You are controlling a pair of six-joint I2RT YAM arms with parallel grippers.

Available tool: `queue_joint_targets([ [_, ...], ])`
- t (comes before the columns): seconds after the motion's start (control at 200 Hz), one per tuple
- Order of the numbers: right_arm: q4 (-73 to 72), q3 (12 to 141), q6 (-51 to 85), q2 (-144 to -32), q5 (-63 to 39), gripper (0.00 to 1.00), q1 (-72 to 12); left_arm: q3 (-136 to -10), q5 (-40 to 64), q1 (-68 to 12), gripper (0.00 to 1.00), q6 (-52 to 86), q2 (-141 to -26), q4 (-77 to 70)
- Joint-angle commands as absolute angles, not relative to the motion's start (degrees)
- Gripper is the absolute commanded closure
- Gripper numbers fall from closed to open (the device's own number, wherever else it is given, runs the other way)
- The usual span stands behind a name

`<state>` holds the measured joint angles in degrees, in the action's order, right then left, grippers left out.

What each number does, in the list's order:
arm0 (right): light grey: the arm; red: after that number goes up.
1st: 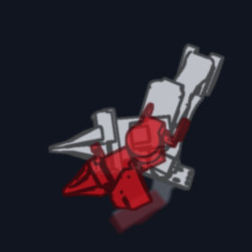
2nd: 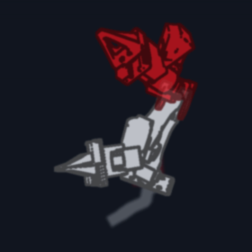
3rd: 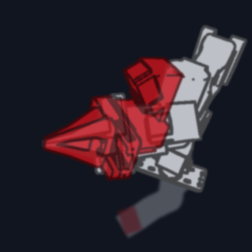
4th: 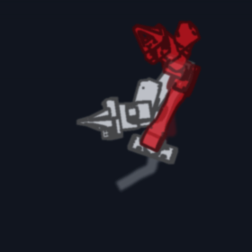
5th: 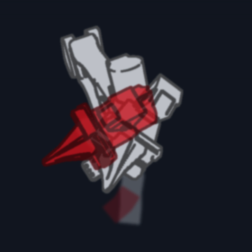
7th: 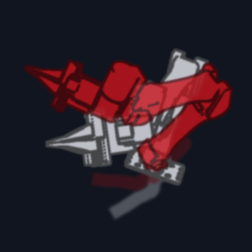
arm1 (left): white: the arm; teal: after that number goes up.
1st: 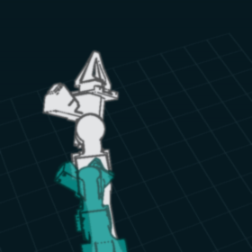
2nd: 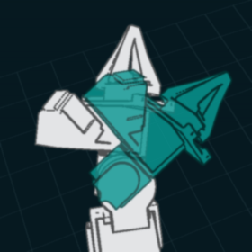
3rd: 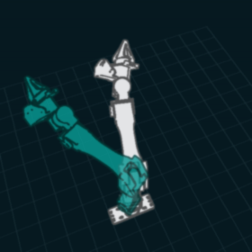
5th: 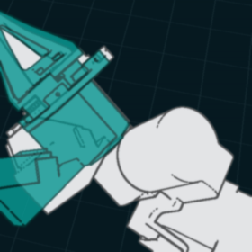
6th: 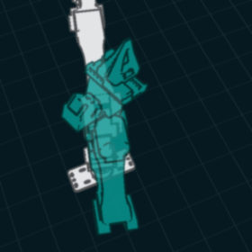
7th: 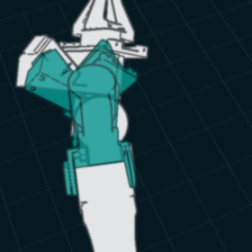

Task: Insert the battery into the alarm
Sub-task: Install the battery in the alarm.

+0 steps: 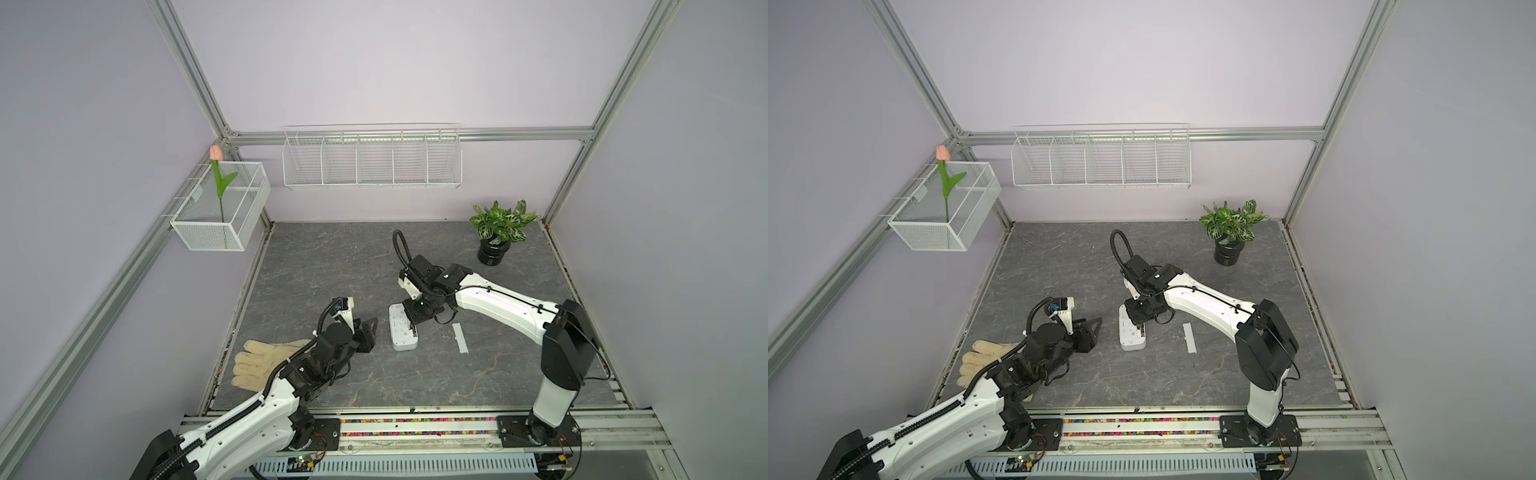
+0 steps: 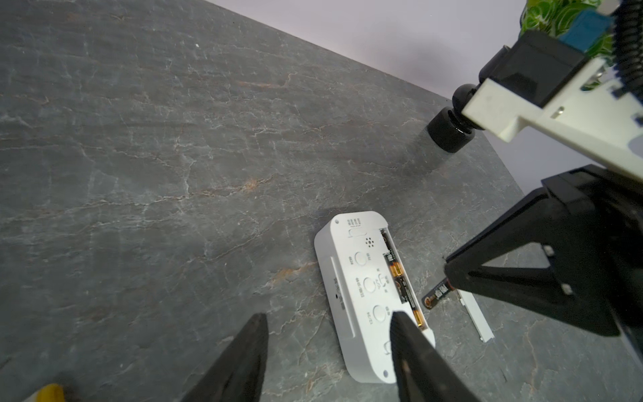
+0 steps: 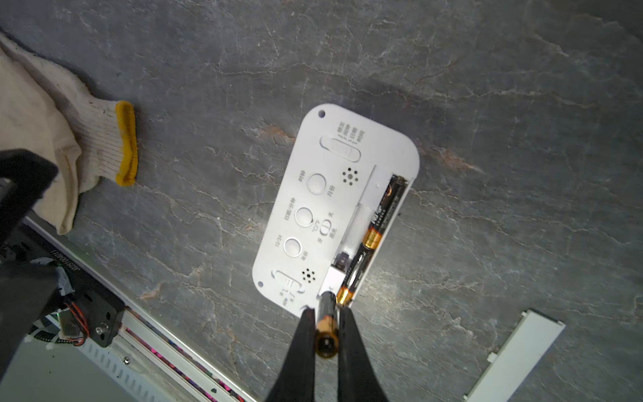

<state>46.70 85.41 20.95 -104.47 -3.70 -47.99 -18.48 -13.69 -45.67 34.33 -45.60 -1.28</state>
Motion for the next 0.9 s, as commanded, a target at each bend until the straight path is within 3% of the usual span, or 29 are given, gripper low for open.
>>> queue_joint_targets([
  [0.0,47.57,87.72,19.68,-106.34,-4.94,0.89,-47.11,-17.76,-14.09,-45.70,0.42,37.96,-46.05,-2.88],
  [0.895,48.77,90.09,19.51,-111.96,-4.82,0.88,-46.45,-17.31,-13.09,-45.65,0.42,38.50,-50.84,-5.51],
])
